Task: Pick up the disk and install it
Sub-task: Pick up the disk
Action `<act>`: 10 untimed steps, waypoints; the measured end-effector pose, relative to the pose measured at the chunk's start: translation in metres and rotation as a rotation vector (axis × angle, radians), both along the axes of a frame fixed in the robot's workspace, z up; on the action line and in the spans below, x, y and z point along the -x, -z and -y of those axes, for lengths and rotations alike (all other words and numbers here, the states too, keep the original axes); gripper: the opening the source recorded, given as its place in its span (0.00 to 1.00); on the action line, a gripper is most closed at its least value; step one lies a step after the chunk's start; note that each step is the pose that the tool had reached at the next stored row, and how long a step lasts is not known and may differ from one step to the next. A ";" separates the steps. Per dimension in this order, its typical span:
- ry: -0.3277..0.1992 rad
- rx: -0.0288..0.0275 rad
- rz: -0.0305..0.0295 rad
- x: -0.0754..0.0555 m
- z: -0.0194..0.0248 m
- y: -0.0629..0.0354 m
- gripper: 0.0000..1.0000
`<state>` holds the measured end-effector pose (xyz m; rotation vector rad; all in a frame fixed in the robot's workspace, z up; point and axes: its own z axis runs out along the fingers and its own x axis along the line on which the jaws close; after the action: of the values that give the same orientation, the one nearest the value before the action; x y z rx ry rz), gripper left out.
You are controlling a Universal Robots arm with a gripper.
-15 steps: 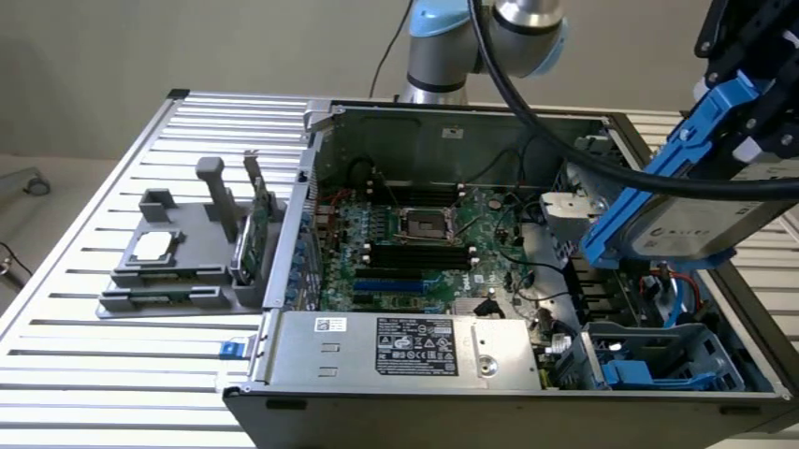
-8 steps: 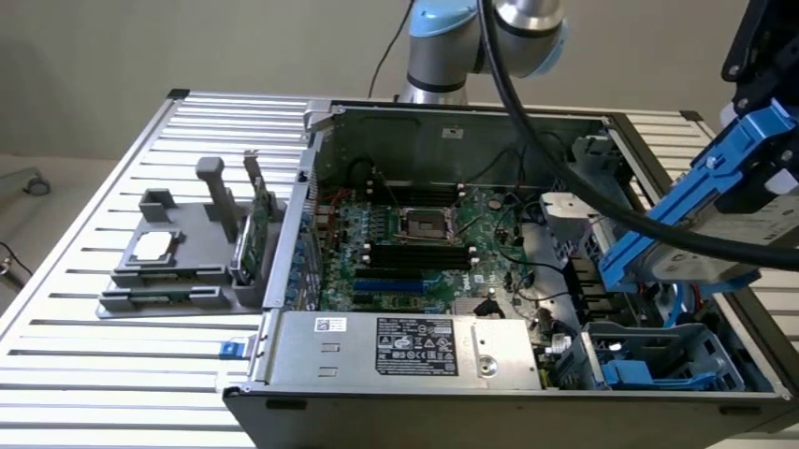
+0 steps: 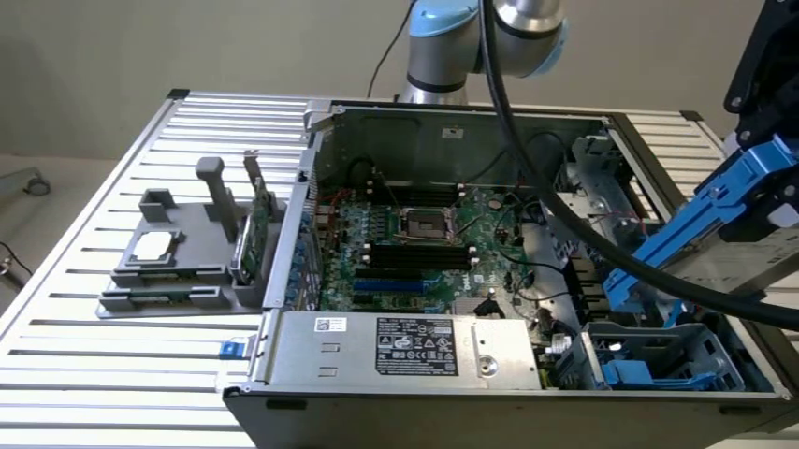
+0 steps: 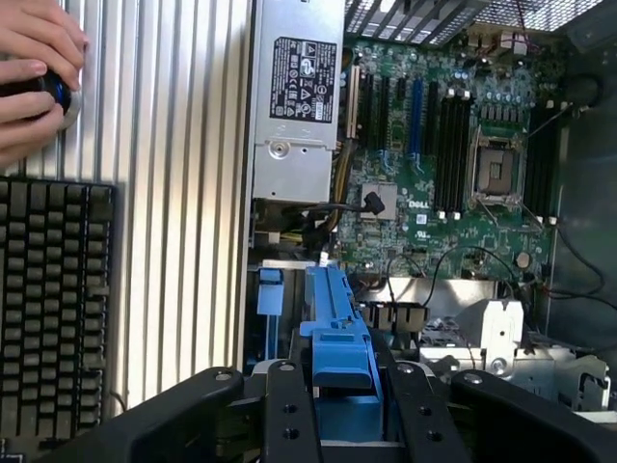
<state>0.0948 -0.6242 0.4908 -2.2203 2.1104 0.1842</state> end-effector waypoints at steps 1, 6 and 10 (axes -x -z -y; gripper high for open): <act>0.000 0.0001 0.0014 0.000 0.0000 0.0018 0.33; 0.000 0.0002 0.0047 -0.006 0.0002 0.0108 0.33; 0.000 0.0004 0.0049 -0.011 0.0009 0.0181 0.33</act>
<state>0.1057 -0.6251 0.4727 -2.2185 2.1084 0.1782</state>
